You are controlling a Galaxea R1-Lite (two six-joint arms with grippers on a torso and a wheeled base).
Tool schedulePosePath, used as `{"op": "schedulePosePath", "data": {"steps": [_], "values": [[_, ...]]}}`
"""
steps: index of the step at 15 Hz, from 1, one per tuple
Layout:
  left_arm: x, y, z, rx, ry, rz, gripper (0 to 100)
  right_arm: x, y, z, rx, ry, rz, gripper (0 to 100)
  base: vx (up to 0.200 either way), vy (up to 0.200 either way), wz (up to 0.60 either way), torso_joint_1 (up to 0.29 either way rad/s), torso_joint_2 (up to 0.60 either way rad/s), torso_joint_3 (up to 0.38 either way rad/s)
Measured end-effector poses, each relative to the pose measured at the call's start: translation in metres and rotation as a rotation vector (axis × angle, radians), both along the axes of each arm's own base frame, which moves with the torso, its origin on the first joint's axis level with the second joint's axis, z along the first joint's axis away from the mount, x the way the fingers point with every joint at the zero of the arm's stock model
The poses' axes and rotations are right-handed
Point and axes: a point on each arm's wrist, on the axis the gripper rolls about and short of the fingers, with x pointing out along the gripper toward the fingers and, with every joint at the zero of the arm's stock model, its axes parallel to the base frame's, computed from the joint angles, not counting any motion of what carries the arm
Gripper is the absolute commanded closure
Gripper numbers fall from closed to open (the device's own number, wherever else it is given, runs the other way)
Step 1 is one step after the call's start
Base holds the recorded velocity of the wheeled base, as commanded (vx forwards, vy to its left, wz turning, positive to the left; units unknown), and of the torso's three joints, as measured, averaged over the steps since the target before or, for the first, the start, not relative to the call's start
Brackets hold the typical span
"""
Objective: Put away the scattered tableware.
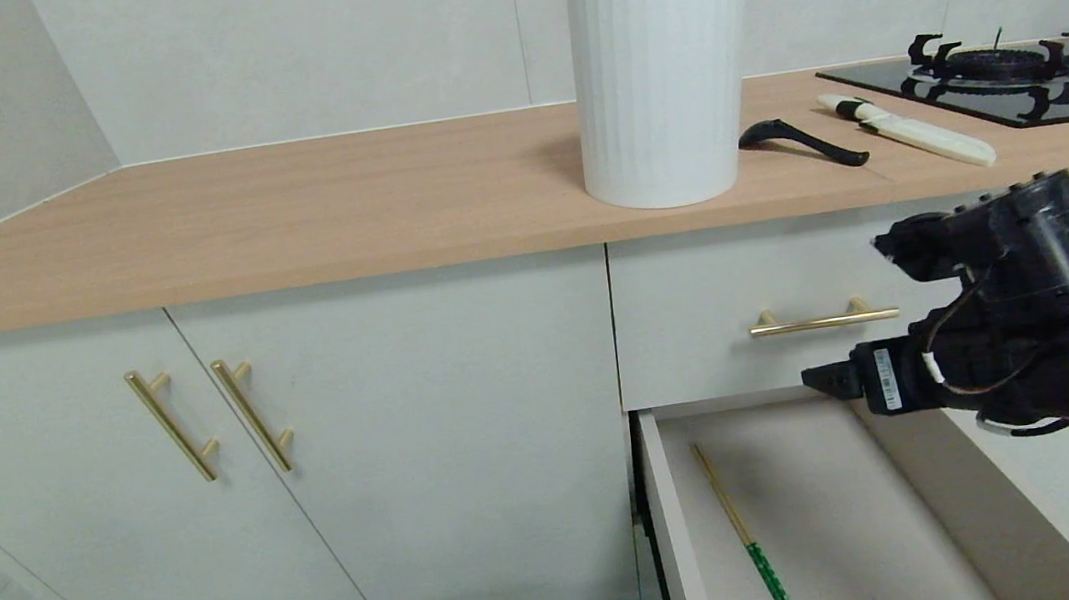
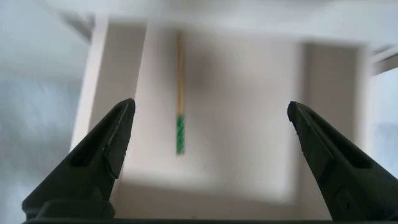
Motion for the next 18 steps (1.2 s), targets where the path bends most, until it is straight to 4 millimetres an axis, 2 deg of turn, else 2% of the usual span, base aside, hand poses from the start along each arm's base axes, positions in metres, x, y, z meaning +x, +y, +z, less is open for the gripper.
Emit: {"op": "schedulePosePath", "data": {"steps": [4,9,13,18], "values": [[0.000,0.000,0.000,0.000,0.000,0.000,0,-0.011,-0.011,0.022,0.035,-0.080,-0.015,0,0.000,0.000,0.00,0.000,0.00,0.000],[0.000,0.000,0.000,0.000,0.000,0.000,0,-0.012,-0.020,0.026,0.005,-0.103,-0.023,0,0.000,0.000,0.00,0.004,-0.02,-0.006],[0.000,0.000,0.000,0.000,0.002,0.000,0,-0.011,-0.022,0.028,0.012,-0.121,-0.034,0,0.000,0.000,0.00,0.089,-0.26,-0.255],[0.000,0.000,0.000,0.000,0.000,0.000,0,-0.009,-0.022,0.026,0.009,-0.113,-0.036,0,0.000,0.000,0.00,0.150,-0.52,-0.304]]}}
